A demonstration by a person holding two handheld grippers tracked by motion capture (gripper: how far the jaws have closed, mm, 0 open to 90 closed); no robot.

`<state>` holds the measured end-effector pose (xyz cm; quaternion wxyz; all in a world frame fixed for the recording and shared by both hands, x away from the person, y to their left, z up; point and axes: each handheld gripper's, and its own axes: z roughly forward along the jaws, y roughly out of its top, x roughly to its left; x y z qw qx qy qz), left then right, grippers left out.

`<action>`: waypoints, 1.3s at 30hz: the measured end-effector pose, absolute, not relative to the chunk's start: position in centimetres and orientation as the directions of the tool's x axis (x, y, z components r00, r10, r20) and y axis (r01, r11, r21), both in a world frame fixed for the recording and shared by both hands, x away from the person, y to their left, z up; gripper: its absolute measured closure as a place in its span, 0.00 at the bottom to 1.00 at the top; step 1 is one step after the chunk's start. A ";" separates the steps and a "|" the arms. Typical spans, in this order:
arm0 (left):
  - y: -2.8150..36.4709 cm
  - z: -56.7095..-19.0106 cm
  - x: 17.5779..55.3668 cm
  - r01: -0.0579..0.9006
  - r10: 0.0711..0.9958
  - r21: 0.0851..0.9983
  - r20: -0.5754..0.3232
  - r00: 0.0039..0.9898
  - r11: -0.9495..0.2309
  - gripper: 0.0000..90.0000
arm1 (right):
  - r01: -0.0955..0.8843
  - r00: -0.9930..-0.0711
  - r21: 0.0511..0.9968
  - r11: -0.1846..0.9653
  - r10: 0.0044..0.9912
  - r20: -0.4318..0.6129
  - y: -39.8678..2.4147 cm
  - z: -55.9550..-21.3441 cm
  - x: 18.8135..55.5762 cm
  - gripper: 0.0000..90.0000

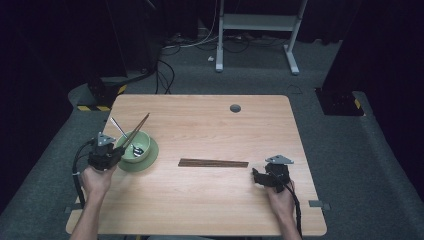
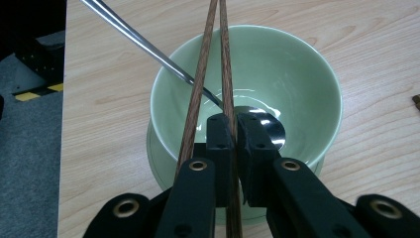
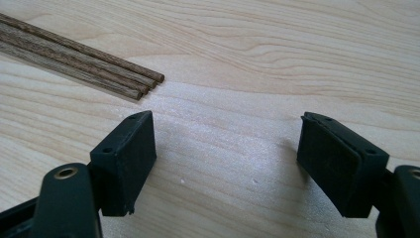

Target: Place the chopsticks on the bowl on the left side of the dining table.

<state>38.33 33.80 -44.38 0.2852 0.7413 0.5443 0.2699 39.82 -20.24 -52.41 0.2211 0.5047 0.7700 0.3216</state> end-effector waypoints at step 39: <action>34.7 -44.4 38.2 0.669 0.973 0.707 0.134 0.190 -0.228 0.60 | 0.634 -0.393 0.719 0.285 0.919 -0.017 -20.2 -52.4 39.8 0.25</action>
